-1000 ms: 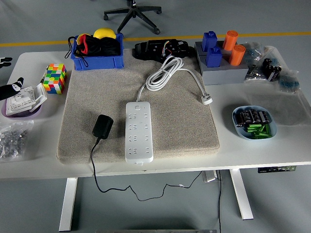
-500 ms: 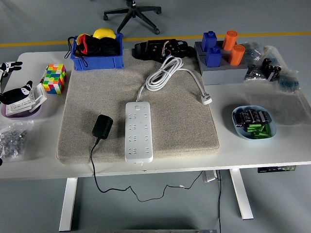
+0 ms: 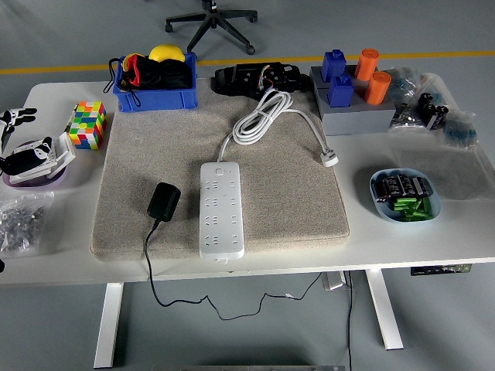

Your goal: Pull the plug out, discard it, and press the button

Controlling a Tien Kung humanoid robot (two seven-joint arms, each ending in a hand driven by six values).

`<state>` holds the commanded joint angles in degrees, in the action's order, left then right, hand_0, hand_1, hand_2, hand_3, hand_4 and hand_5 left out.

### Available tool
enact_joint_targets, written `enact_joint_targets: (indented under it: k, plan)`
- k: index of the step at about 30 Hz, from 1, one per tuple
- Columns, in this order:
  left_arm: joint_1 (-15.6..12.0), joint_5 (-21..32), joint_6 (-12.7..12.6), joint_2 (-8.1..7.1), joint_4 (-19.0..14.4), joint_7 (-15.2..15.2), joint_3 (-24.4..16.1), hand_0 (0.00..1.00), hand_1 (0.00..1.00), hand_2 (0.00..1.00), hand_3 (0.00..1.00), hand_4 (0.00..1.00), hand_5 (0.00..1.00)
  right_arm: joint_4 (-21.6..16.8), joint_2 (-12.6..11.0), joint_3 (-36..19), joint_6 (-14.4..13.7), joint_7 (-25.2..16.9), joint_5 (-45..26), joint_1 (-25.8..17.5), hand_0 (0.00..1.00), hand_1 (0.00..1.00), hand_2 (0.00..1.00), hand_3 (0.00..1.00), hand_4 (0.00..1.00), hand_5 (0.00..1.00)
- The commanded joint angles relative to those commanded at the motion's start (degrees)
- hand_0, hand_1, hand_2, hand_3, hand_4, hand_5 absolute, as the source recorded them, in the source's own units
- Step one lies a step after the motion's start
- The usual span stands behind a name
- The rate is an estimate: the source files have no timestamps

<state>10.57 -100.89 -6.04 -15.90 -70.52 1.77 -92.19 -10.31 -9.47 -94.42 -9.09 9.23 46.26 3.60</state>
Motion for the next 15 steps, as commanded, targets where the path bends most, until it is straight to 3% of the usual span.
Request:
enact_joint_targets:
  k: [15]
  plan:
    - [-0.4,0.3,-0.1,0.70,-0.5,0.0,1.0,0.867,0.842,0.769,0.792,0.649,0.076,0.0,0.2,-0.2,-1.0,0.8,0.6,0.7,0.739,0.660,0.644,0.613,0.657,0.480]
